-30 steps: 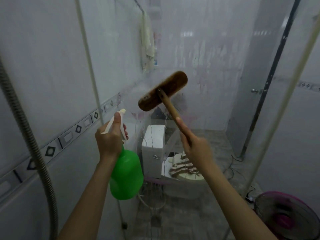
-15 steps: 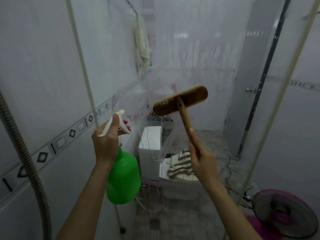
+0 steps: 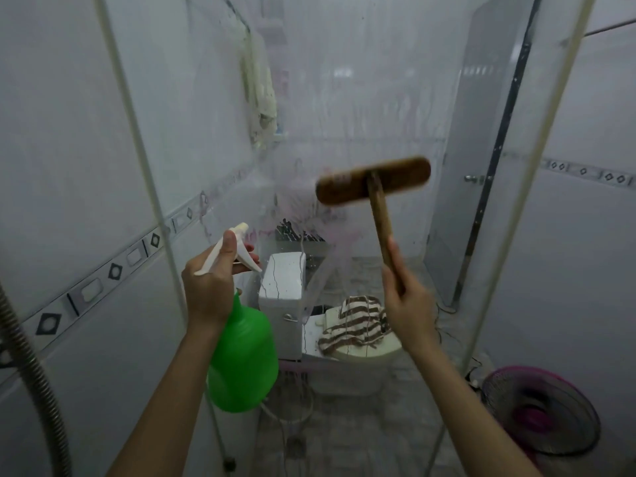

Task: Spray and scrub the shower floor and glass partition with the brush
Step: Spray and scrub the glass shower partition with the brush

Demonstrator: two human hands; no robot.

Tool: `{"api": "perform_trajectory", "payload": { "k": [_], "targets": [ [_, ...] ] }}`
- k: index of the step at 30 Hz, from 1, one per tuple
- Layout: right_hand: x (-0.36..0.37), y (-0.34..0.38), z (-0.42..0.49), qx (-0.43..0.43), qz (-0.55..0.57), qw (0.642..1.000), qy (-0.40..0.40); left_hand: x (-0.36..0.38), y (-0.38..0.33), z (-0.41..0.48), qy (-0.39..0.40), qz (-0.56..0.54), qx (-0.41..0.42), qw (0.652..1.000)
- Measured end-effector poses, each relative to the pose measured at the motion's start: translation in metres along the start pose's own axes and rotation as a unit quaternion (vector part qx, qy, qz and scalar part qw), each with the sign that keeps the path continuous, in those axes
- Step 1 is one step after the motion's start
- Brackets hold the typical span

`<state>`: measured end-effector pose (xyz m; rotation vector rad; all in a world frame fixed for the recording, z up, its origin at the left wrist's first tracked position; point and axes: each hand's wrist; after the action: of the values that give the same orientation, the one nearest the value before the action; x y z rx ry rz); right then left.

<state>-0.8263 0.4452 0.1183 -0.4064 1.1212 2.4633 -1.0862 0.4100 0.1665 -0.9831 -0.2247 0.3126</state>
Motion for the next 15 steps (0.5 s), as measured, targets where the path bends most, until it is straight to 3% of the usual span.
{"api": "perform_trajectory", "payload": {
  "k": [4, 10, 12, 15],
  "targets": [
    [-0.026, 0.008, 0.047, -0.07, -0.04, 0.997, 0.003, -0.002, 0.01, -0.011, -0.007, 0.01, -0.01, 1.0],
    [0.0, -0.051, -0.054, 0.01, -0.093, 0.992, 0.085, -0.027, 0.032, -0.025, -0.058, 0.059, -0.059, 0.995],
    [0.019, -0.033, -0.033, -0.024, -0.118, 0.988, 0.092, -0.031, 0.035, -0.027, -0.084, 0.083, -0.059, 0.991],
    [0.037, -0.01, 0.004, -0.077, -0.149, 0.977, 0.131, -0.038, 0.039, -0.024, -0.058, 0.102, -0.051, 0.992]
  ]
}}
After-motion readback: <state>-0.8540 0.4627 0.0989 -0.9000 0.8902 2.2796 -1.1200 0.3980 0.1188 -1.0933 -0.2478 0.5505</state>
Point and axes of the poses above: each hand's wrist, its own z-axis towards the middle knuckle, its own x-axis out of the palm, y = z × x, and after that the axes turned 11 degrees about y, right-handed
